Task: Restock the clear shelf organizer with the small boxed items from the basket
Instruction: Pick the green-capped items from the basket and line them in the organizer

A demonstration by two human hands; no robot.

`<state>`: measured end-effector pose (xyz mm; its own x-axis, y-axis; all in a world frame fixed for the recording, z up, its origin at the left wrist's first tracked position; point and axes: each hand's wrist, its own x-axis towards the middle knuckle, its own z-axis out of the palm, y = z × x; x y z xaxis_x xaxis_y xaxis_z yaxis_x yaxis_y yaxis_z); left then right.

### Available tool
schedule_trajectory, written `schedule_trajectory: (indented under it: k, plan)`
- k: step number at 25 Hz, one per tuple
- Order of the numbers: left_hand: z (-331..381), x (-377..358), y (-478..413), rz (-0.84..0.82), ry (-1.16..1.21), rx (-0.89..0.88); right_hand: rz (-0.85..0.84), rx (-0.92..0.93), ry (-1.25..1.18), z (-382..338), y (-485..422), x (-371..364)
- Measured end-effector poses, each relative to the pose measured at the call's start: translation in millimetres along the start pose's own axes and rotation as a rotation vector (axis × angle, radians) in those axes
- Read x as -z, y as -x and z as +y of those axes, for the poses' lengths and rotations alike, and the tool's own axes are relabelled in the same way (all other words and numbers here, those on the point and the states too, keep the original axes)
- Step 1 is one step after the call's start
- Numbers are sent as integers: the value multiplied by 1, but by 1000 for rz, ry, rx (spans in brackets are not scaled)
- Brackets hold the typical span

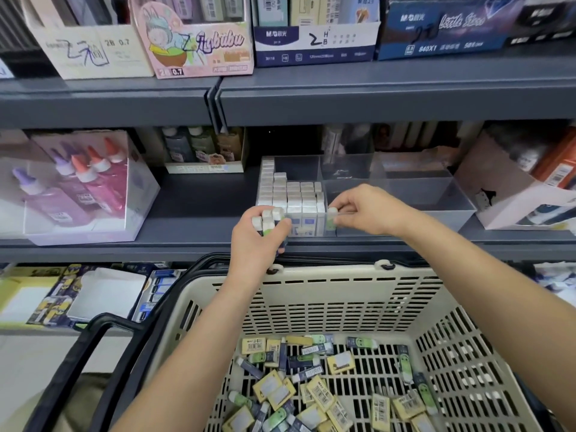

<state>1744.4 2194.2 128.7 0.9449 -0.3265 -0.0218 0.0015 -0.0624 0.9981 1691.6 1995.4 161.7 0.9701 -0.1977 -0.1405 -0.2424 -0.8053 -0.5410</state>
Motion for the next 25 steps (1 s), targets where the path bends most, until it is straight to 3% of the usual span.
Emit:
schedule_trajectory:
  k: [3, 5, 7, 10, 12, 17, 19, 22, 25]
  plan:
    - [9, 3, 7, -144, 55, 55, 6, -1, 28, -4, 3, 1]
    - [14, 1, 14, -311, 127, 106, 129, 56, 35, -8, 10, 3]
    - [16, -4, 17, -374, 200, 161, 262, 143, -79, -15, 22, 5]
    - [15, -11, 17, -411, 258, 219, 116, 210, -374, -27, 43, 2]
    - [14, -15, 18, -430, 286, 231, 67, 192, -425, -30, 50, -4]
    - [13, -20, 17, -355, 281, 215, 140, 137, -520, -28, 45, 12]
    - [13, -16, 14, -315, 267, 198, 259, 121, -622, -24, 37, 30]
    - [14, -6, 6, -256, 227, 162, 449, 65, -457, -17, 20, 41]
    - [12, -1, -1, -194, 188, 158, 354, -23, -162, -13, 7, 29]
